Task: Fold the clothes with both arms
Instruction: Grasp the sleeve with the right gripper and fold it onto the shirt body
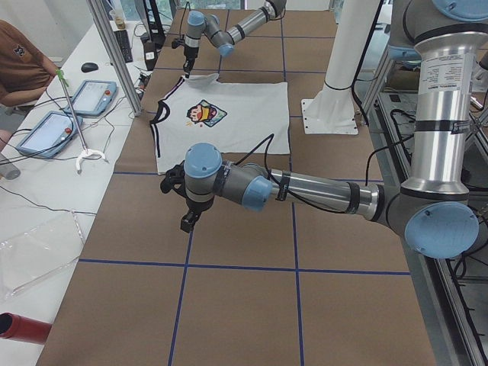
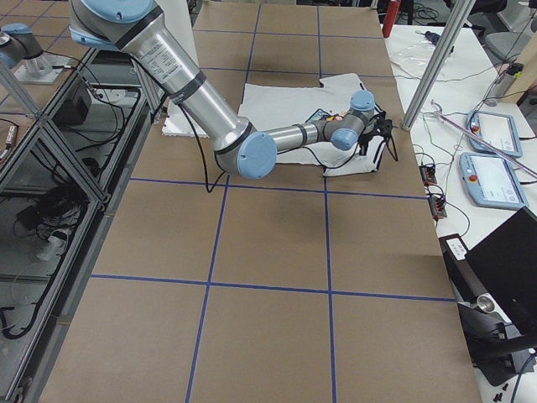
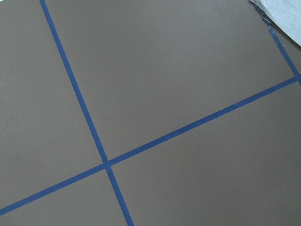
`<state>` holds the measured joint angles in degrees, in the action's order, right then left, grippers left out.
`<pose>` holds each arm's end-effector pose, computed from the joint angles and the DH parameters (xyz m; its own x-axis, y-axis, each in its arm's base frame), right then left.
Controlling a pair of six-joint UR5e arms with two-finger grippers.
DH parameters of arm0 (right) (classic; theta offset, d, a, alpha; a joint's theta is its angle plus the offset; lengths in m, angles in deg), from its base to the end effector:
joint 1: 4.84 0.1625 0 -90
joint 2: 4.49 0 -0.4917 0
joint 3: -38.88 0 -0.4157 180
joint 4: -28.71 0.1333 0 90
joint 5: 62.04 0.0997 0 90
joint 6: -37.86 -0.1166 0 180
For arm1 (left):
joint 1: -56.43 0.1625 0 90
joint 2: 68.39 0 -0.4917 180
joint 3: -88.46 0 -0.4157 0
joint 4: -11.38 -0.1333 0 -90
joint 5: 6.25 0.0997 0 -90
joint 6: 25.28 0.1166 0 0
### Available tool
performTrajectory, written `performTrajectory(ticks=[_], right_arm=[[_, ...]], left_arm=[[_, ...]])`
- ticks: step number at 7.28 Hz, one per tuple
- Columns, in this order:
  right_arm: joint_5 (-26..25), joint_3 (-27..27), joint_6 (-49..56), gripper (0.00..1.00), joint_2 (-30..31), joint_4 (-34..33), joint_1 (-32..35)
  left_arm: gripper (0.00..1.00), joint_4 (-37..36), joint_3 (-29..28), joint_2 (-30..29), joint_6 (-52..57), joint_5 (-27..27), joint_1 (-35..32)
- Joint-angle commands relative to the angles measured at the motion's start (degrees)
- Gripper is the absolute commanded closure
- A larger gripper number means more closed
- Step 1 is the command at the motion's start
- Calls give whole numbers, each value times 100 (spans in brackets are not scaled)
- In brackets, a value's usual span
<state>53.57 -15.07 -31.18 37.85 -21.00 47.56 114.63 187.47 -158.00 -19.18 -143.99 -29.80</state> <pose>-0.4925 -0.7754 0.3964 0.5329 0.1633 0.8303 -0.3387 0.9403 0.0324 -0.0121 -0.5313 0.6275 0.6427 0.4159 -0.6434 -0.1301 0.8868 0.4434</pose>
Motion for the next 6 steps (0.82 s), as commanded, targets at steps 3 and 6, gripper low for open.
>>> performTrajectory(ticks=[3,6], right_arm=[[-530,1183,-92,100,-902,-56,-125],[-784,1334,-74,56,-973,-56,-274]], left_arm=[[0,-7,4,-3,-3,-7,2],[0,2,4,-12,-29,-7,2]])
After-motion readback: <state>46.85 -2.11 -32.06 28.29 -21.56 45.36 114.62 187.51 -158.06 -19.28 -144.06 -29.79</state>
